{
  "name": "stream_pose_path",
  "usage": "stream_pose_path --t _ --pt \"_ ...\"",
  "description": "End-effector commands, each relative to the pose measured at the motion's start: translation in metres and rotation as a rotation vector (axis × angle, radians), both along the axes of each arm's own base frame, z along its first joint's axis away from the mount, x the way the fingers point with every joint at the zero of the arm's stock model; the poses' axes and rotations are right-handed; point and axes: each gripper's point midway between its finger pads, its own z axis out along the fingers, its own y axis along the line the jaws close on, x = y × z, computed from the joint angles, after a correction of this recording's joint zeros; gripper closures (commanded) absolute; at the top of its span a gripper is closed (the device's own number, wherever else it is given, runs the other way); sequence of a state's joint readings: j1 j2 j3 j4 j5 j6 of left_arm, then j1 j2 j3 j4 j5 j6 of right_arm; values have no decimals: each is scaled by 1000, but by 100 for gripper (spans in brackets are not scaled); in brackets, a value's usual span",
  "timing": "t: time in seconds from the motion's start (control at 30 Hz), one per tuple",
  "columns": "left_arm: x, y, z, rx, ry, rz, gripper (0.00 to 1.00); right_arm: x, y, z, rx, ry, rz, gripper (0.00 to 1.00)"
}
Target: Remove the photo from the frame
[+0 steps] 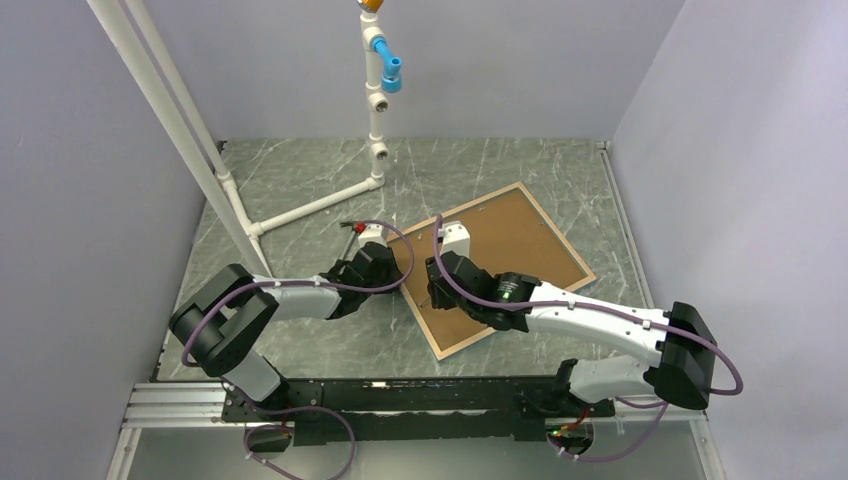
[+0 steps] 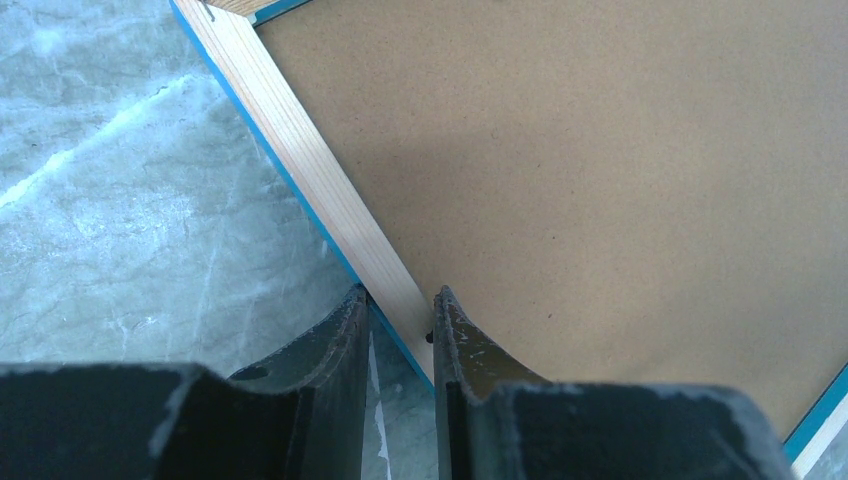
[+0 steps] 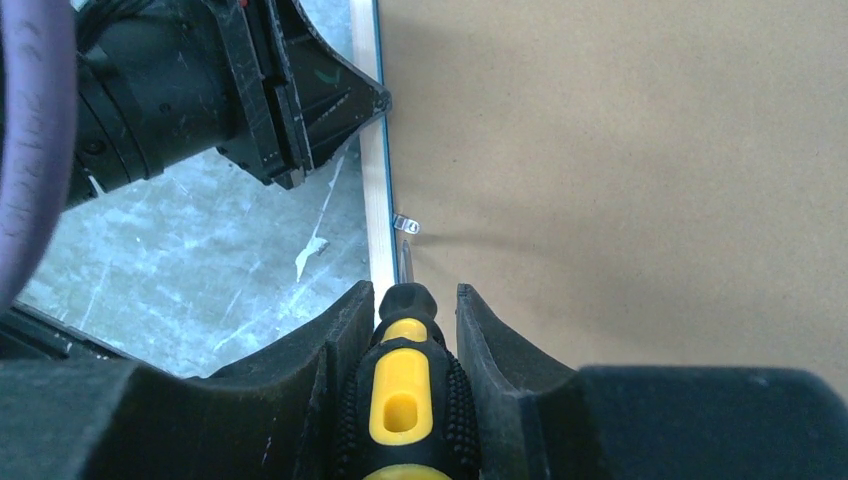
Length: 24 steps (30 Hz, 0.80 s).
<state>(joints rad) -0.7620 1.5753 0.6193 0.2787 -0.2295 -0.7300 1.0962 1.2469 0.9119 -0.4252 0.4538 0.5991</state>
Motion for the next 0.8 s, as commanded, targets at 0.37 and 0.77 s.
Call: stream_pose_path --t 0.37,0.77 --pt "-49 20 -52 132 202 -108 100 4 19 -7 44 -20 24 100" --pt "-48 15 -52 117 208 -112 100 18 14 -17 -67 -99 -25 100"
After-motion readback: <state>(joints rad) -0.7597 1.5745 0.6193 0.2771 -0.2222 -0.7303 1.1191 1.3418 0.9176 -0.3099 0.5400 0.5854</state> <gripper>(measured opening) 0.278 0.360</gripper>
